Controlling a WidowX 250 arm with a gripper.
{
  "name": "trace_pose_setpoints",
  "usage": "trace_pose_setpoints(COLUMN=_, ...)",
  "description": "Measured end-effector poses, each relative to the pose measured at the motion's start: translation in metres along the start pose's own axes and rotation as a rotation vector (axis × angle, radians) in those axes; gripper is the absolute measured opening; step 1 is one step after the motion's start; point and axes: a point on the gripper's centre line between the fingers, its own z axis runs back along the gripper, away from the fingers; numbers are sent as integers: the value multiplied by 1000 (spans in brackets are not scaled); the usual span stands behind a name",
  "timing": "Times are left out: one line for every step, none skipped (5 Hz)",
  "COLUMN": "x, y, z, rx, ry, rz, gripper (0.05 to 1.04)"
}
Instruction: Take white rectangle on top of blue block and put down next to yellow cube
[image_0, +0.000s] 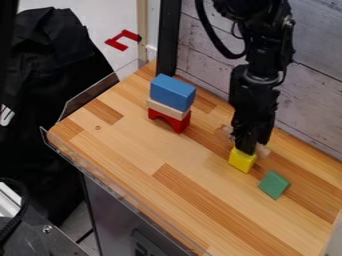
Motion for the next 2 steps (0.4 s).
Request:
trace_pose_setpoints(x=3, y=0, z=12, rx=2, ry=-57, rz=5, gripper=954)
trace_pose_setpoints(x=1, y=-3, z=49, rx=-85, ry=-112, rz=8, gripper=999)
